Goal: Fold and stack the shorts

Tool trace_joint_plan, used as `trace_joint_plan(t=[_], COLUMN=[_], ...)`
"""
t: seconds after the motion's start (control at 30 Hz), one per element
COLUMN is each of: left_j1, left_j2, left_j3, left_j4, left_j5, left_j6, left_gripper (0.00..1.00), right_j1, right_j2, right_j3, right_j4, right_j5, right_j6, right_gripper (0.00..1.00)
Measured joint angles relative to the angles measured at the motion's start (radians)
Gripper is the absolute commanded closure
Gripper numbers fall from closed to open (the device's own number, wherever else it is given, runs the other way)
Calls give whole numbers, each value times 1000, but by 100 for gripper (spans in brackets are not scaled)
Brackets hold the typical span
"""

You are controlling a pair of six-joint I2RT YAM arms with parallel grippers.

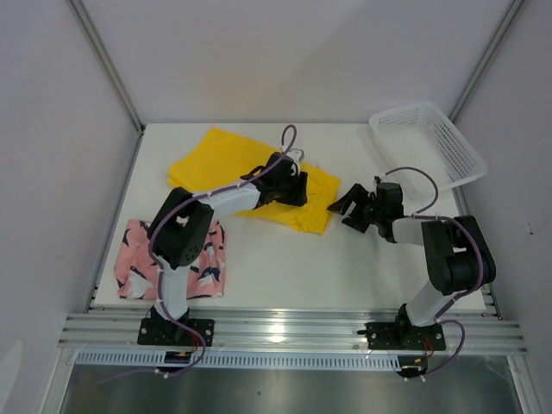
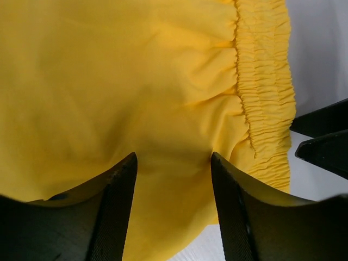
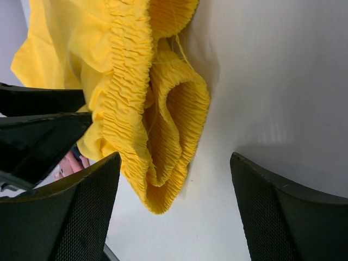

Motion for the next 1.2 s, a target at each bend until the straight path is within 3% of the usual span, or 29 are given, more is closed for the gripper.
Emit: trace_joint_plan(t=[0.23,0.57,0.87,1.2], left_j1=[-33,-41,-41,-41], left_j2=[36,42,39,13], left_j3=[0,-64,-70,-75], left_j4=[-16,35,40,24], left_j5=[-51,-101,-105,-112], left_j6=[34,34,34,34], left_gripper=[55,55,53,45], right_j1=[8,-13,-43,-43], right_j2=[48,70,81,129], right_j3=[8,21,21,21], right_j4=[80,98,165,301], right_j5=[-23,6,-48,-129], right_j6=[31,57,132,235], right_gripper=[16,29,20,23])
